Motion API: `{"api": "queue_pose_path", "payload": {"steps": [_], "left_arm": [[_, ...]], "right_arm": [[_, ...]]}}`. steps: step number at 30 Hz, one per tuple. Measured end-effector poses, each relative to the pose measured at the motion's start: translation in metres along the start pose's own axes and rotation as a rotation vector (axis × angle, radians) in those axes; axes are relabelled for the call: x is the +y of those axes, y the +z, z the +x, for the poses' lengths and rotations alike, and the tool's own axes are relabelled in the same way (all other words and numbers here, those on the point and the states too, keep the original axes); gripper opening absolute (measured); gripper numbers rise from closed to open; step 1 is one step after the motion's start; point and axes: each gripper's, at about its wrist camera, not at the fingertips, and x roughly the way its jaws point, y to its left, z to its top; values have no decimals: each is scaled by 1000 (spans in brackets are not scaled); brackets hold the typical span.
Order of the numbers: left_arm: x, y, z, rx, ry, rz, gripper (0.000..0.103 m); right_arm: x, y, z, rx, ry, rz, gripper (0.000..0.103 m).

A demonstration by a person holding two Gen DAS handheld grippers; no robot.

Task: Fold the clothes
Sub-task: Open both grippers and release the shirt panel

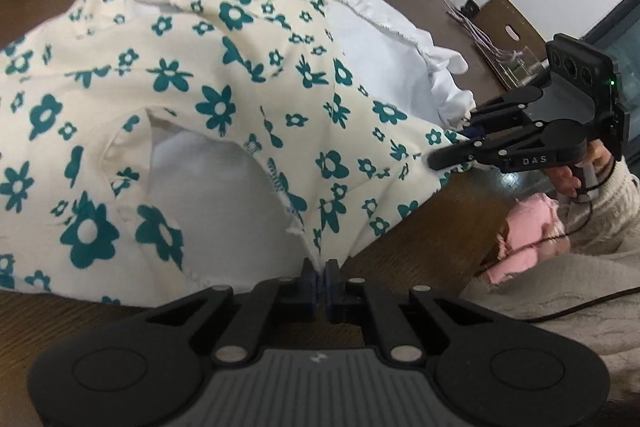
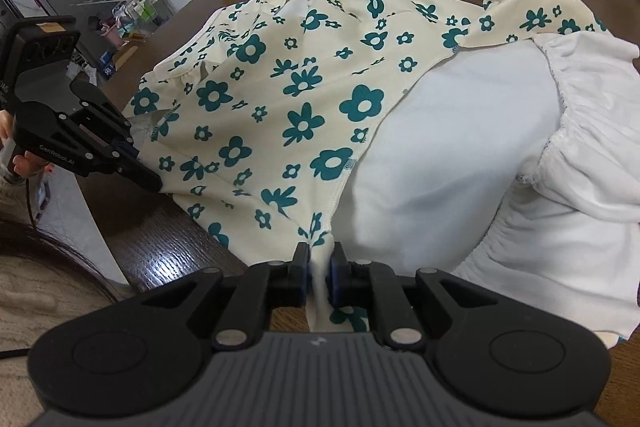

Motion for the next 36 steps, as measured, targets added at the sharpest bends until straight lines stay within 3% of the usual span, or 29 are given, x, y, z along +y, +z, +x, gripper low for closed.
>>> {"api": "queue_pose_path", "payload": {"steps": [1, 3, 6, 8, 11, 13, 16, 17, 20, 22, 24, 30, 36], "left_arm": [[-2, -2, -3, -19, 17, 6, 29], [-7, -7, -17, -87, 60, 12, 40], [-7, -16, -44, -206, 93, -4, 45], [-7, -20, -62, -288, 119, -36, 49], [-9, -16, -70, -355, 282, -74, 51], [-11, -9, -60, -353, 454, -61, 51], [-7, 6, -36, -288, 598, -26, 51], [-6, 10, -28, -267, 612, -16, 50], [-3, 21, -8, -217, 660, 4, 48], [1, 23, 1, -193, 694, 21, 22], [4, 19, 2, -189, 697, 18, 11], [7, 4, -9, -255, 788, -59, 8], [5, -13, -12, -280, 829, -146, 7]], "right_arm": [[0, -1, -2, -7, -4, 11, 16], [-1, -4, -14, -56, -17, 39, 25], [-1, -7, -33, -141, -38, 80, 39], [4, -8, -42, -201, -54, 91, 40], [14, -8, -40, -248, -116, 85, 40], [22, -7, -29, -263, -159, 70, 40], [27, -6, -10, -271, -167, 66, 39], [28, -8, -6, -272, -167, 72, 39], [28, -14, 3, -285, -183, 95, 40], [26, -18, 4, -300, -182, 113, 40], [24, -21, 4, -315, -171, 130, 40], [18, -31, 5, -341, -148, 178, 39], [16, -36, 4, -353, -140, 185, 38]]}}
